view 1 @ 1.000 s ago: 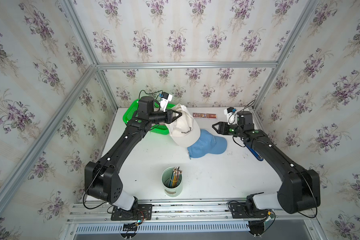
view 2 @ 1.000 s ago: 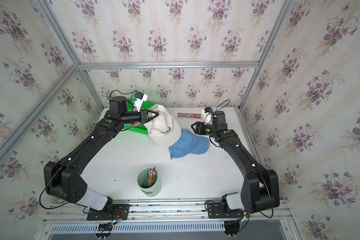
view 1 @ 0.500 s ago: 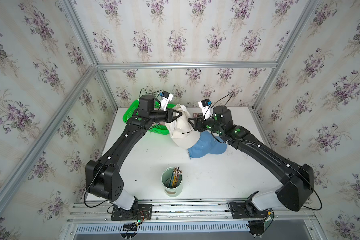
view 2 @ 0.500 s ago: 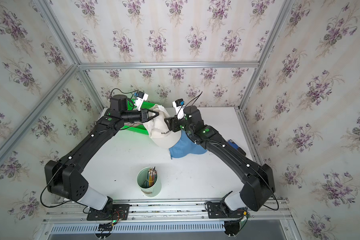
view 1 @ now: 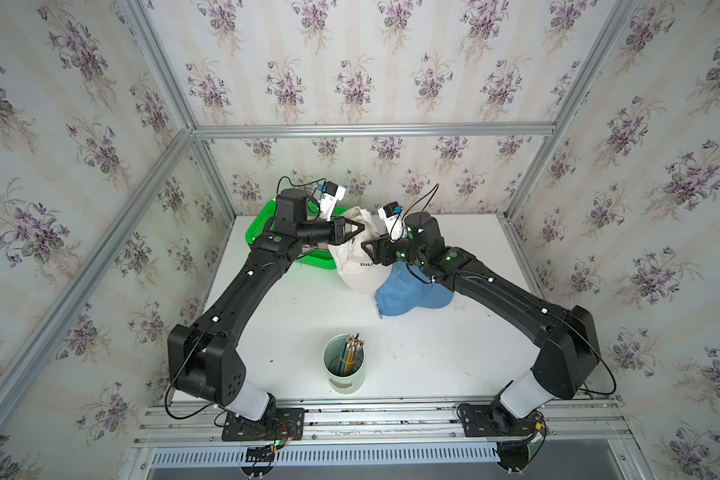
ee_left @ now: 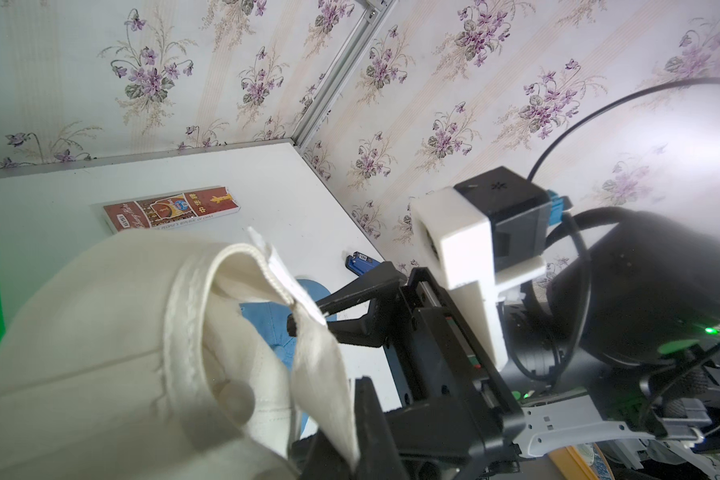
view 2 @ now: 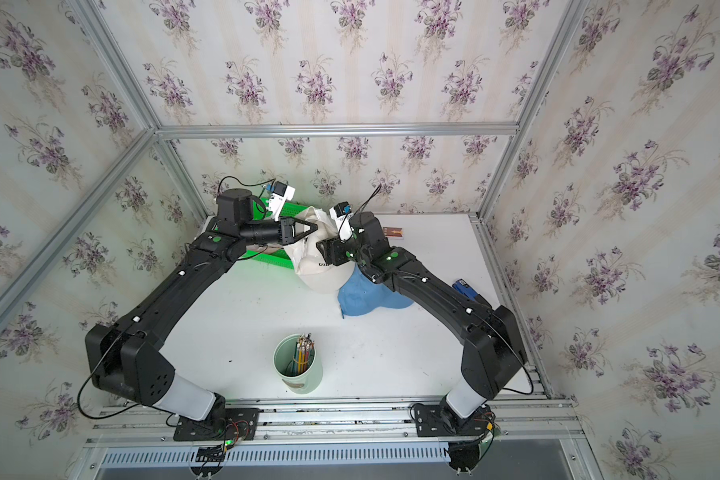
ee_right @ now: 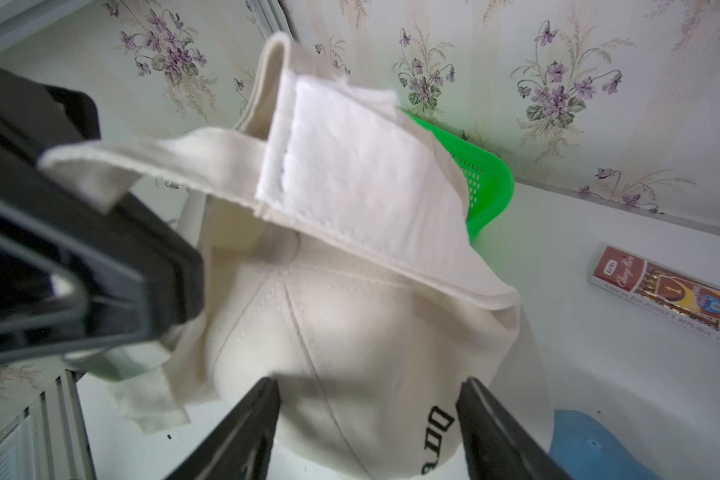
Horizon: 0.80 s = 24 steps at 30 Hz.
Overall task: Turn the baseball cap inside out
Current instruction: Turn over the baseball cap.
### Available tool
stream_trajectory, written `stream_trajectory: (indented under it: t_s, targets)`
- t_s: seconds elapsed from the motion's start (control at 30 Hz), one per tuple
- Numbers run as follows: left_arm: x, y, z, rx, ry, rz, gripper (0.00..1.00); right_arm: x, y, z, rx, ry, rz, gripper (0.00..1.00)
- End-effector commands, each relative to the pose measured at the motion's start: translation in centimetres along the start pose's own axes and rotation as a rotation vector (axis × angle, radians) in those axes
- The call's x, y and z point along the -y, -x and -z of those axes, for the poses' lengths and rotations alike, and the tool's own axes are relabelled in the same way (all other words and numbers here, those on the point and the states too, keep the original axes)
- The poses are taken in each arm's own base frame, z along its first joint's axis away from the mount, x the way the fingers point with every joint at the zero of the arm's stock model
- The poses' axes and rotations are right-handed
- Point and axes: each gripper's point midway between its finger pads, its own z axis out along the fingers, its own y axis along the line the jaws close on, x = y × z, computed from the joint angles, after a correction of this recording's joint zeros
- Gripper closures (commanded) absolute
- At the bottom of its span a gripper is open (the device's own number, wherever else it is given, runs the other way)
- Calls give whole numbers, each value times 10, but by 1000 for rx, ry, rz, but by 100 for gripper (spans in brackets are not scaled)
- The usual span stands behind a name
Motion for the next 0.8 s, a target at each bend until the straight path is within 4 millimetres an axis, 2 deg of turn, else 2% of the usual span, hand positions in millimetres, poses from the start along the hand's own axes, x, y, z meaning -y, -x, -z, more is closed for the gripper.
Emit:
stream_trajectory:
  t_s: [0.0,0.1,0.27,0.4,0.47,0.57,0.63,0.77]
  targets:
    - [8,6,2,15,-25,-31,100,-14,12,-1,44,77,-3,27]
    - [9,6,1,12,-34,-29,100,-23,13,-3,52,131,-6,27]
    - [17,5,1,9,-62,-35,100,-23,4,-20,23,153,-17,24]
    - [22,5,3,6,-77,-38,100,-21,3,-26,27,158,-25,26]
    - [24,7,4,10,-82,-43,100,-23,3,-28,31,172,-22,35]
    - [23,7,3,12,-78,-38,100,-29,4,-28,35,210,-20,65]
    - [18,8,5,19,-53,-34,100,-33,2,-26,33,236,-13,78]
    - [-9,16,12,63,16,42,100,-42,-8,-10,32,294,45,90]
